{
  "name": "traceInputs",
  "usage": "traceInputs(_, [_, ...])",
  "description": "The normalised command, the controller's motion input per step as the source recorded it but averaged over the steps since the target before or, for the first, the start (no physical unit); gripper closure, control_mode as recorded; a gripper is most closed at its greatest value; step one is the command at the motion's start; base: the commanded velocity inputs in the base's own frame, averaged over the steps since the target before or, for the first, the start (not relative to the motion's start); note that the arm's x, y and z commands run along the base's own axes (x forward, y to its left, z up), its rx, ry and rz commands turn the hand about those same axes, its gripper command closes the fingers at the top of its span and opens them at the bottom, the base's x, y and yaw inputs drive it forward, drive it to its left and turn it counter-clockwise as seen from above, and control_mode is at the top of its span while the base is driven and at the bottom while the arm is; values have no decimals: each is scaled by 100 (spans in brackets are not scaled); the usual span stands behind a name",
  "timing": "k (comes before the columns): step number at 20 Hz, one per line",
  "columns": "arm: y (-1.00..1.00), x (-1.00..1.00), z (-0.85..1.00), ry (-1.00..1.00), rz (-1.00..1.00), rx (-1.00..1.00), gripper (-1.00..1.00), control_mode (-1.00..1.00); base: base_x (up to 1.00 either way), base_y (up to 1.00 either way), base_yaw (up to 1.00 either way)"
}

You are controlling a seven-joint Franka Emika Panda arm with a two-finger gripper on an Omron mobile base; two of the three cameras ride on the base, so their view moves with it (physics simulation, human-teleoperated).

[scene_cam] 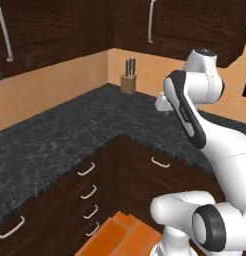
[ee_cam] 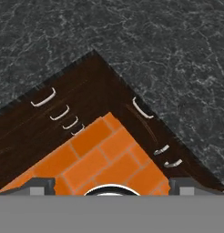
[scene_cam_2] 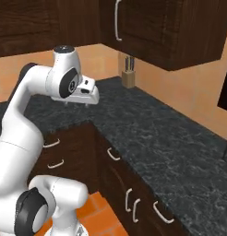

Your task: Take a straw from the drawer in front and place it inside the glass cup on the dining counter.

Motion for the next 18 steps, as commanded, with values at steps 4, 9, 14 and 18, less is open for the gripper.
traceInputs(4, [0, 0, 0, 0, 0, 0, -100, 100, -5, -82, 53])
traceInputs(9, [0, 0, 0, 0, 0, 0, -100, 100, 2, -78, 41])
traceInputs(14, [0, 0, 0, 0, 0, 0, -100, 100, -6, -67, 14])
traceInputs(18, [-2, -5, 0, 0, 4, 0, -100, -100, 0, -18, 3])
